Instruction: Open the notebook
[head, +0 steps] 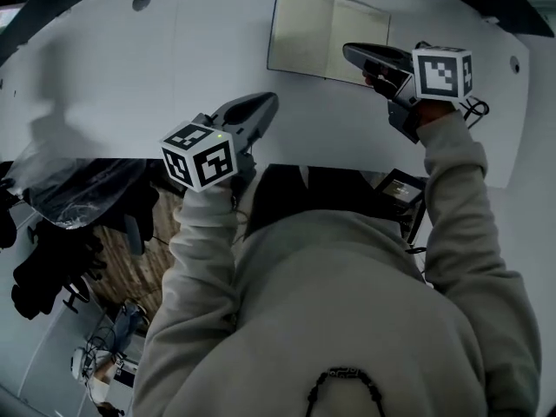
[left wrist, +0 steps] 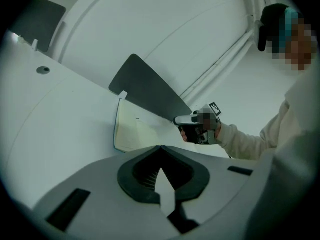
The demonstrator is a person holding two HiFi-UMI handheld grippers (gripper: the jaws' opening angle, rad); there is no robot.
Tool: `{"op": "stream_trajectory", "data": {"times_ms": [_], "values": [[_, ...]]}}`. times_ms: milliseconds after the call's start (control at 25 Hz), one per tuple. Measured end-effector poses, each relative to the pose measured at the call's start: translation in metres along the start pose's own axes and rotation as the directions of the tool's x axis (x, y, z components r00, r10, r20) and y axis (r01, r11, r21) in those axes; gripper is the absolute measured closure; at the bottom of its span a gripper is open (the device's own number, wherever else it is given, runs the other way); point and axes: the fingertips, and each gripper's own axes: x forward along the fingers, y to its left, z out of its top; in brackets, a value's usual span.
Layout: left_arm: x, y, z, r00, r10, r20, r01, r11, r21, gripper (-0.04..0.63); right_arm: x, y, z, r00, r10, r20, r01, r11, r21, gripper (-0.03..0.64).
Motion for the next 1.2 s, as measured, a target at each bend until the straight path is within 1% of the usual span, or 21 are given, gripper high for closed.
{"op": "stream_trajectory", "data": {"times_ms": [80, 200, 320, 400, 480, 560, 680, 760, 800, 880, 960, 1000, 1080, 1120, 1160, 1200], "values": [[0.006, -0.012, 0.008, 1.000, -0.011, -0.005, 0.011, 1.000, 0.019, 0.597, -0.029, -0.007, 0.000, 0.999, -0.041, 0.030, 0.041, 0.999, -0.012, 0.595], [0.007, -0.031, 0.012, 0.999, -0.036, -0.016, 0.036, 0.998, 0.044, 0.597, -0.065, -0.007, -0.007, 0.993, -0.076, 0.091, 0.076, 0.997, 0.006, 0.595], [0.004, -0.056, 0.020, 0.998, -0.057, -0.033, 0.060, 0.993, 0.103, 0.597, -0.093, 0.003, -0.014, 0.986, -0.093, 0.139, 0.091, 0.996, 0.018, 0.595], [0.002, -0.071, 0.028, 0.997, -0.071, -0.020, 0.073, 0.987, 0.143, 0.597, -0.108, 0.011, -0.016, 0.980, -0.101, 0.174, 0.099, 0.995, 0.020, 0.595], [0.002, -0.085, 0.038, 0.997, -0.082, 0.005, 0.080, 0.980, 0.182, 0.597, -0.120, 0.022, -0.014, 0.972, -0.098, 0.214, 0.101, 0.995, -0.005, 0.595], [-0.002, -0.099, 0.050, 0.995, -0.097, 0.021, 0.090, 0.970, 0.226, 0.597, -0.130, 0.040, -0.006, 0.964, -0.081, 0.255, 0.097, 0.994, -0.052, 0.595], [-0.020, -0.129, 0.068, 0.992, -0.122, 0.032, 0.106, 0.945, 0.311, 0.597, -0.149, 0.082, 0.004, 0.952, -0.058, 0.299, 0.101, 0.986, -0.132, 0.595], [-0.037, -0.150, 0.089, 0.987, -0.140, 0.080, 0.101, 0.923, 0.371, 0.597, -0.168, 0.115, 0.013, 0.941, -0.044, 0.335, 0.112, 0.976, -0.188, 0.595], [-0.046, -0.162, 0.102, 0.980, -0.158, 0.118, 0.098, 0.910, 0.403, 0.597, -0.178, 0.133, 0.019, 0.934, -0.032, 0.357, 0.118, 0.967, -0.224, 0.595], [-0.064, -0.191, 0.127, 0.958, -0.215, 0.190, 0.103, 0.876, 0.472, 0.597, -0.200, 0.174, 0.030, 0.913, 0.014, 0.409, 0.128, 0.939, -0.318, 0.595], [-0.083, -0.224, 0.144, 0.930, -0.282, 0.237, 0.119, 0.838, 0.533, 0.597, -0.219, 0.217, 0.035, 0.888, 0.073, 0.453, 0.144, 0.893, -0.426, 0.595], [-0.092, -0.240, 0.151, 0.915, -0.311, 0.257, 0.126, 0.826, 0.550, 0.597, -0.226, 0.235, 0.035, 0.878, 0.089, 0.469, 0.164, 0.866, -0.472, 0.595], [-0.108, -0.268, 0.167, 0.883, -0.357, 0.304, 0.133, 0.813, 0.567, 0.597, -0.238, 0.265, 0.034, 0.865, 0.089, 0.493, 0.221, 0.816, -0.534, 0.595], [-0.115, -0.279, 0.175, 0.870, -0.375, 0.320, 0.134, 0.805, 0.578, 0.597, -0.243, 0.276, 0.034, 0.860, 0.089, 0.503, 0.241, 0.798, -0.552, 0.597], [-0.119, -0.288, 0.180, 0.861, -0.389, 0.326, 0.134, 0.794, 0.593, 0.597, -0.247, 0.287, 0.035, 0.854, 0.095, 0.512, 0.249, 0.788, -0.563, 0.597], [-0.123, -0.295, 0.183, 0.858, -0.399, 0.324, 0.132, 0.780, 0.611, 0.597, -0.250, 0.296, 0.036, 0.848, 0.107, 0.520, 0.250, 0.784, -0.568, 0.597]]}}
